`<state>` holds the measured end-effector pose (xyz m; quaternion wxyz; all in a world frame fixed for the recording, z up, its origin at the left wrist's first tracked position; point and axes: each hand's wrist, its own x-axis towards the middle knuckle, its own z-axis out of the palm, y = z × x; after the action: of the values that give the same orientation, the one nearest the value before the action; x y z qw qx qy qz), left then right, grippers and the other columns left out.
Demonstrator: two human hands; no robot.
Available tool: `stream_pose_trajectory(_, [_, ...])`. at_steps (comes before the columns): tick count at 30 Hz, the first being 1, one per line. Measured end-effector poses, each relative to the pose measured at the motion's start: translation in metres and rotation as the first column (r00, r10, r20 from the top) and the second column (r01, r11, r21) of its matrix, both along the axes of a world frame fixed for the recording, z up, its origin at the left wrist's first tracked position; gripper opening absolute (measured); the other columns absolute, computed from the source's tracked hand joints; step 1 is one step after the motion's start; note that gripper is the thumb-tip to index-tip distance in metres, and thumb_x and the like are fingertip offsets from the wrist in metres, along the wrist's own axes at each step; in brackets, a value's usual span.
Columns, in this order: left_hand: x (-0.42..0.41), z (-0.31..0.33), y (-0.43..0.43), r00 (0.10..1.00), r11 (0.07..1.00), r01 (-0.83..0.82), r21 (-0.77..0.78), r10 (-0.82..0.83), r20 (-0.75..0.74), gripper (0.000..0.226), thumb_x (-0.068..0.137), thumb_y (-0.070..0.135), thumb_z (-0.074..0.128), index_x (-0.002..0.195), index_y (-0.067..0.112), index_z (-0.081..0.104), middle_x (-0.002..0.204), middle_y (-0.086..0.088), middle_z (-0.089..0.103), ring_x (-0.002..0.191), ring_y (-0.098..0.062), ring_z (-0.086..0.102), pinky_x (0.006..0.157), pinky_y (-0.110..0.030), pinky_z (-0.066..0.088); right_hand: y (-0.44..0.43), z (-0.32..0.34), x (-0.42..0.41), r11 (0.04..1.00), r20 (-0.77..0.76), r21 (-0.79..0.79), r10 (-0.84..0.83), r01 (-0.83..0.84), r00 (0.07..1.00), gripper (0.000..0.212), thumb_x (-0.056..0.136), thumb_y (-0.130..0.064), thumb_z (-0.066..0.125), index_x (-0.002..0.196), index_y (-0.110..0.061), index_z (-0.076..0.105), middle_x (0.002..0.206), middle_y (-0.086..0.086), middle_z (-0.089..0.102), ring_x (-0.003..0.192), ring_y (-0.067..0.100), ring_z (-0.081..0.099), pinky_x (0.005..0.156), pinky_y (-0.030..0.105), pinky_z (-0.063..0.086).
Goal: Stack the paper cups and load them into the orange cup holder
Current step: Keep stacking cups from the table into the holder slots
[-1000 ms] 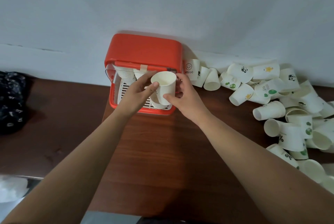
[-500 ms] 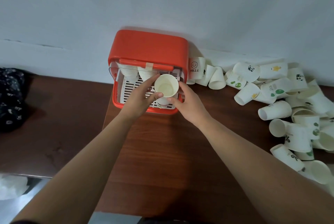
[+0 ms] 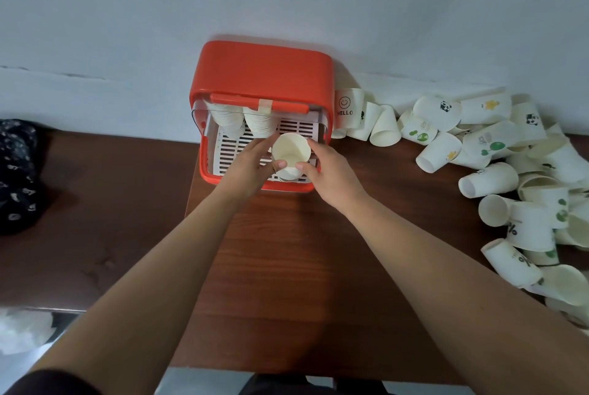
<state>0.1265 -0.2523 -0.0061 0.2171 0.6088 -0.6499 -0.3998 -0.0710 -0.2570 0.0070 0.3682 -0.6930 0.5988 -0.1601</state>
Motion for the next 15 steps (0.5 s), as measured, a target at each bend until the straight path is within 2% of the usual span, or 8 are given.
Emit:
stream_pose_trajectory(2, [-0.002, 0.005, 0.001, 0.999, 1.000, 0.000, 0.003, 0.000, 0.052, 0.067, 0.097, 0.043, 0.061, 0.155, 0.022, 0.035, 0.148, -0.001, 0.045, 0.125, -0.013, 0.049, 0.101, -0.029, 0.042, 0.001, 0.002, -0.001, 1.000, -0.006, 0.020, -0.016, 0.016, 1.000, 0.058, 0.099, -0.038, 0.059, 0.150, -0.018, 0.043, 0.145, 0.003, 0.053, 0.133, 0.018, 0.050, 0.111, 0.039, 0.043])
stream_pose_trajectory(4, [-0.004, 0.012, 0.009, 0.995, 0.995, -0.098, 0.009, 0.098, 0.006, 0.063, 0.096, 0.042, 0.062, 0.152, 0.020, 0.040, 0.144, 0.001, 0.045, 0.127, -0.011, 0.048, 0.102, -0.027, 0.040, 0.006, 0.008, -0.009, 0.998, -0.012, 0.023, -0.062, 0.062, 0.998, 0.058, 0.098, -0.043, 0.058, 0.148, -0.017, 0.045, 0.145, 0.002, 0.053, 0.131, 0.017, 0.051, 0.110, 0.040, 0.044])
stream_pose_trajectory(6, [-0.008, 0.020, 0.023, 0.956, 0.962, -0.274, -0.006, 0.272, -0.107, 0.047, 0.098, 0.036, 0.061, 0.141, 0.019, 0.052, 0.132, 0.001, 0.051, 0.114, -0.006, 0.053, 0.094, -0.020, 0.042, 0.017, 0.017, -0.026, 0.994, -0.045, 0.028, -0.106, 0.107, 0.993, 0.058, 0.098, -0.044, 0.057, 0.148, -0.017, 0.044, 0.146, 0.002, 0.051, 0.131, 0.017, 0.051, 0.109, 0.036, 0.044])
stream_pose_trajectory(8, [-0.018, 0.027, 0.041, 0.924, 0.934, -0.357, -0.024, 0.349, -0.158, 0.030, 0.099, 0.029, 0.059, 0.126, 0.017, 0.060, 0.117, 0.003, 0.055, 0.100, -0.002, 0.054, 0.084, -0.018, 0.042, 0.037, 0.025, -0.053, 0.989, -0.102, 0.036, -0.140, 0.144, 0.985, 0.055, 0.099, -0.043, 0.056, 0.148, -0.018, 0.044, 0.148, 0.002, 0.049, 0.132, 0.016, 0.051, 0.109, 0.034, 0.043])
stream_pose_trajectory(10, [-0.034, 0.028, 0.061, 0.943, 0.952, -0.307, -0.011, 0.303, -0.137, 0.021, 0.098, 0.026, 0.060, 0.117, 0.018, 0.063, 0.111, 0.004, 0.057, 0.096, -0.002, 0.056, 0.082, -0.019, 0.044, 0.064, 0.028, -0.089, 0.982, -0.157, 0.053, -0.169, 0.180, 0.973, 0.051, 0.099, -0.038, 0.057, 0.145, -0.018, 0.047, 0.146, 0.001, 0.049, 0.132, 0.015, 0.051, 0.109, 0.033, 0.043])
stream_pose_trajectory(13, [-0.070, 0.021, 0.086, 0.975, 0.977, -0.196, 0.082, 0.203, -0.095, 0.015, 0.097, 0.022, 0.063, 0.110, 0.015, 0.067, 0.109, 0.000, 0.065, 0.096, -0.010, 0.060, 0.086, -0.025, 0.047, 0.113, 0.026, -0.156, 0.966, -0.201, 0.061, -0.235, 0.251, 0.951, 0.048, 0.098, -0.033, 0.059, 0.142, -0.014, 0.051, 0.142, 0.004, 0.051, 0.131, 0.018, 0.050, 0.108, 0.034, 0.042])
stream_pose_trajectory(15, [-0.104, 0.020, 0.096, 0.996, 0.985, -0.066, 0.158, 0.074, -0.044, 0.016, 0.097, 0.023, 0.063, 0.109, 0.013, 0.068, 0.107, 0.000, 0.068, 0.097, -0.011, 0.060, 0.086, -0.024, 0.044, 0.146, 0.026, -0.203, 0.942, -0.226, 0.062, -0.307, 0.329, 0.924, 0.047, 0.098, -0.030, 0.061, 0.140, -0.011, 0.051, 0.140, 0.006, 0.051, 0.131, 0.020, 0.050, 0.108, 0.035, 0.041])
